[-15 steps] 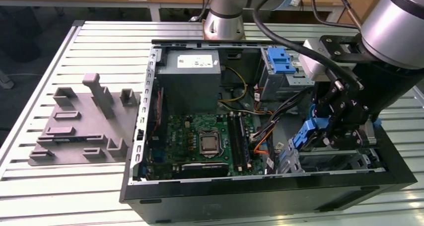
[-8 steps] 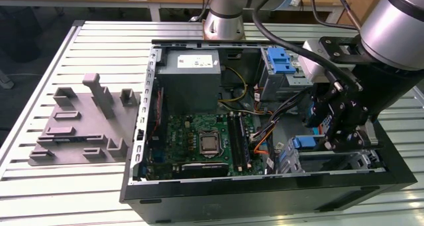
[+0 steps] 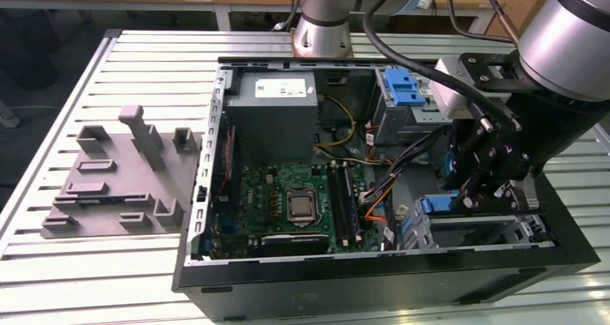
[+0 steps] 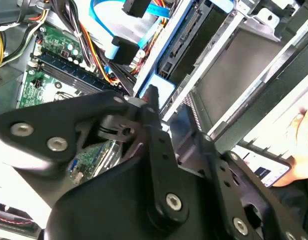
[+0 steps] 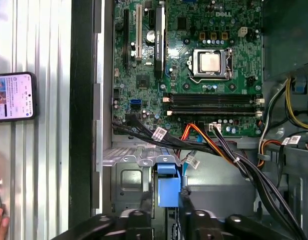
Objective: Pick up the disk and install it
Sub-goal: 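Insert the disk into the insertion slot, then insert the first disk wire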
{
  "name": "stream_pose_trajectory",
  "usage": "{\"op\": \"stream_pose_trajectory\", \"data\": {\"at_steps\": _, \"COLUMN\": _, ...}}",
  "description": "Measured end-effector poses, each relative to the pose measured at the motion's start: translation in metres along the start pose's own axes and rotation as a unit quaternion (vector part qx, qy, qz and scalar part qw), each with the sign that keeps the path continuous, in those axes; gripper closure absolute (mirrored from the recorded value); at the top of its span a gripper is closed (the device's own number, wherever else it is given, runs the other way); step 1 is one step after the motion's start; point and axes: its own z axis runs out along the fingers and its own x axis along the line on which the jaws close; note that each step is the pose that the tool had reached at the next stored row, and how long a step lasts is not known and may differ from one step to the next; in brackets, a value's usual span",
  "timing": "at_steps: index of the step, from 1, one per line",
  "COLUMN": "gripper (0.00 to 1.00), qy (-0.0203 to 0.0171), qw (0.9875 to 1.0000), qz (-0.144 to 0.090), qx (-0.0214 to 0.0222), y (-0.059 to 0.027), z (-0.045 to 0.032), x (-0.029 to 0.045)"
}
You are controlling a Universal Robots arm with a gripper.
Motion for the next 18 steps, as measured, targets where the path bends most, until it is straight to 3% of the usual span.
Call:
{"op": "stream_pose_trajectory", "data": {"at_steps": 6, "gripper": 0.87, "qy": 0.0000, "qw": 1.0000, "qz": 0.000, "qx": 0.0000, "y": 0.0000, "z": 0.0001, "x": 0.0000}}
{"op": "stream_pose_trajectory", "data": {"at_steps": 18, "gripper": 0.89, "qy": 0.0000, "qw": 1.0000, "qz": 0.000, "qx": 0.0000, "y": 0.0000, "z": 0.0004, "x": 0.0000}}
